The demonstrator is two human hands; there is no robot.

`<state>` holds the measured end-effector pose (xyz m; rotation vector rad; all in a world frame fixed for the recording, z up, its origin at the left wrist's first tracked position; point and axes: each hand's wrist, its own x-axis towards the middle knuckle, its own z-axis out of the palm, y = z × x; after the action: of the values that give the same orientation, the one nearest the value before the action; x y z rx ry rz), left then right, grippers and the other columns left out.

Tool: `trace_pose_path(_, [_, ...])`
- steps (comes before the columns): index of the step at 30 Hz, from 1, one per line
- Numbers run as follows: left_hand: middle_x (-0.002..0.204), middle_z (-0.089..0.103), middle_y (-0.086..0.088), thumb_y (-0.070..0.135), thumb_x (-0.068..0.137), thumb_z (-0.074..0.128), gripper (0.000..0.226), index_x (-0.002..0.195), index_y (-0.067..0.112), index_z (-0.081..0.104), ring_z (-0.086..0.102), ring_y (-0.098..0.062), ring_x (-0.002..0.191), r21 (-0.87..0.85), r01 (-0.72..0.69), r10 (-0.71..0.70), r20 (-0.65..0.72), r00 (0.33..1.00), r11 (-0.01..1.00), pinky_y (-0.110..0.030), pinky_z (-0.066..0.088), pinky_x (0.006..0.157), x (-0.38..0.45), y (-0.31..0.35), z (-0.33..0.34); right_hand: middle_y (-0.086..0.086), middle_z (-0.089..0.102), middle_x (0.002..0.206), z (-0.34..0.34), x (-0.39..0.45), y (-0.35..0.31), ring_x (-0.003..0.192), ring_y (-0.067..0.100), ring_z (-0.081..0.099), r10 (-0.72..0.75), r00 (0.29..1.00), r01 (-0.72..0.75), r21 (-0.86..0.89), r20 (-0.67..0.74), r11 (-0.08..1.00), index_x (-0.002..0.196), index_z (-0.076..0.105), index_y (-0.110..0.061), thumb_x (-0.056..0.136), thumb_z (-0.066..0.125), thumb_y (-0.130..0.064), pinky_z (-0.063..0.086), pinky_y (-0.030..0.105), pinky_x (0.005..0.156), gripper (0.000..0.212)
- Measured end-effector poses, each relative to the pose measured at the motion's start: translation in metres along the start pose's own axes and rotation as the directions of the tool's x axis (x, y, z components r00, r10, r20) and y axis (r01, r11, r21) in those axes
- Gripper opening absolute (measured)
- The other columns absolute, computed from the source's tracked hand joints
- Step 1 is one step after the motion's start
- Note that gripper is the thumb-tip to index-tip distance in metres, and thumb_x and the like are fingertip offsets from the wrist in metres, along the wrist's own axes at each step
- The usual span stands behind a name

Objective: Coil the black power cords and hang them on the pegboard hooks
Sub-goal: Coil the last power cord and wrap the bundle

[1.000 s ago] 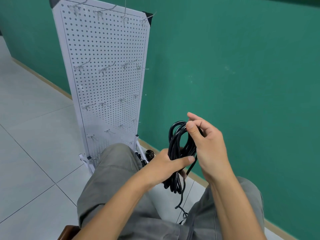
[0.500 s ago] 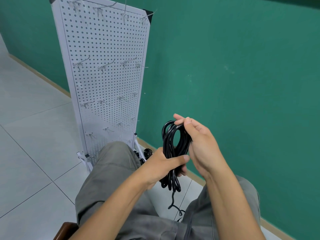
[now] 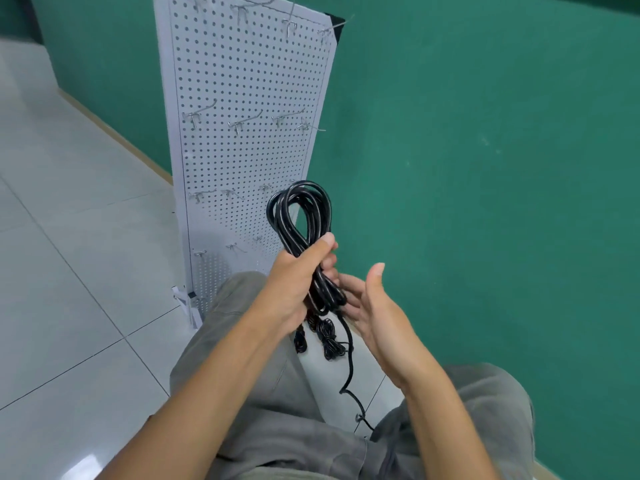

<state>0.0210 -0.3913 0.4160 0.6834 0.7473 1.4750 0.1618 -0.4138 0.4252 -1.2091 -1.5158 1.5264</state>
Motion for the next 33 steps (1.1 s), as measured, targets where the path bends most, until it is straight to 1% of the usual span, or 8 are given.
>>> trace_pose_path(5, [0.061, 0.047, 0.006, 0.027, 0.103, 0.061, 0.019, 0.091, 0.013, 0.059, 0.043, -0.008, 0.053, -0.174, -0.049, 0.022, -0.156, 0.988, 0.984, -0.026, 0.037, 0.065, 0.006, 0.013, -0.01, -0.007, 0.076, 0.114, 0.005, -0.001, 0.001, 0.108, 0.013, 0.071, -0.025, 0.999, 0.034, -0.209, 0.044, 0.977, 0.119, 0.072, -0.029, 0.093, 0.007, -0.069, 0.047, 0.031, 0.107, 0.081])
trace_pose_path(10, [0.062, 0.052, 0.006, 0.025, 0.103, 0.063, 0.021, 0.084, 0.014, 0.062, 0.047, -0.007, 0.055, -0.166, -0.16, 0.091, -0.362, 0.928, 0.973, -0.021, 0.045, 0.061, 0.014, 0.02, -0.024, 0.006, 0.079, 0.097, 0.001, -0.004, 0.005, 0.092, 0.031, 0.073, 0.052, 0.998, -0.056, -0.247, -0.026, 0.967, 0.117, 0.07, -0.012, 0.088, 0.015, -0.073, 0.056, 0.041, 0.097, 0.087])
trace_pose_path(13, [0.061, 0.055, 0.007, 0.025, 0.102, 0.065, 0.025, 0.078, 0.015, 0.063, 0.051, -0.008, 0.056, -0.111, -0.191, 0.12, -0.461, 0.879, 0.975, -0.026, 0.048, 0.063, 0.019, 0.02, -0.034, 0.013, 0.077, 0.088, -0.004, -0.01, 0.003, 0.077, 0.025, 0.07, 0.012, 1.0, -0.013, -0.227, -0.005, 0.974, 0.101, 0.078, -0.009, 0.096, 0.037, -0.063, 0.052, 0.049, 0.096, 0.068])
trace_pose_path(16, [0.06, 0.058, 0.006, 0.026, 0.101, 0.066, 0.032, 0.07, 0.017, 0.064, 0.053, -0.011, 0.058, -0.013, -0.205, 0.17, -0.509, 0.844, 0.979, -0.036, 0.047, 0.077, 0.022, 0.014, -0.039, 0.014, 0.075, 0.079, -0.006, -0.014, -0.004, 0.066, 0.02, 0.059, -0.106, 0.994, 0.095, -0.221, -0.037, 0.971, 0.09, 0.082, -0.012, 0.095, 0.069, -0.03, 0.052, 0.046, 0.081, 0.023])
trace_pose_path(20, [0.058, 0.059, 0.009, 0.03, 0.101, 0.065, 0.032, 0.072, 0.016, 0.067, 0.053, -0.013, 0.06, 0.176, -0.194, 0.258, -0.506, 0.823, 0.965, -0.037, 0.047, 0.076, 0.021, 0.004, -0.033, 0.022, 0.071, 0.081, -0.004, -0.022, -0.019, 0.064, 0.016, 0.055, -0.173, 0.984, 0.162, -0.209, -0.033, 0.964, 0.104, 0.079, -0.019, 0.088, 0.076, -0.006, 0.05, 0.037, 0.072, 0.021])
trace_pose_path(23, [0.056, 0.059, 0.01, 0.029, 0.101, 0.064, 0.031, 0.073, 0.016, 0.065, 0.054, -0.011, 0.057, 0.273, -0.193, 0.307, -0.476, 0.824, 0.943, -0.033, 0.048, 0.069, 0.017, -0.003, -0.023, 0.003, 0.077, 0.088, -0.005, -0.027, -0.029, 0.071, 0.012, 0.058, -0.205, 0.977, 0.211, -0.296, 0.053, 0.932, 0.11, 0.072, -0.025, 0.097, 0.065, -0.004, 0.054, 0.03, 0.075, 0.025])
trace_pose_path(29, [0.058, 0.058, 0.006, 0.027, 0.1, 0.065, 0.033, 0.082, -0.001, 0.065, 0.054, -0.015, 0.058, 0.314, -0.199, 0.3, -0.319, 0.899, 0.929, -0.033, 0.048, 0.067, 0.009, -0.017, -0.003, -0.003, 0.076, 0.082, -0.015, -0.024, -0.041, 0.073, 0.004, 0.06, -0.329, 0.944, 0.297, -0.406, -0.009, 0.864, 0.104, 0.074, -0.02, 0.102, 0.054, -0.003, 0.048, 0.016, 0.074, 0.026])
trace_pose_path(33, [0.062, 0.059, 0.003, 0.047, 0.088, 0.067, 0.045, 0.084, 0.002, 0.066, 0.054, -0.02, 0.062, 0.316, -0.169, 0.235, -0.184, 0.954, 0.934, -0.041, 0.048, 0.071, 0.001, -0.022, 0.003, 0.005, 0.075, 0.078, -0.024, -0.022, -0.046, 0.071, 0.008, 0.064, -0.341, 0.938, 0.295, -0.366, -0.066, 0.882, 0.101, 0.067, -0.018, 0.098, 0.062, -0.001, 0.05, 0.018, 0.069, 0.019])
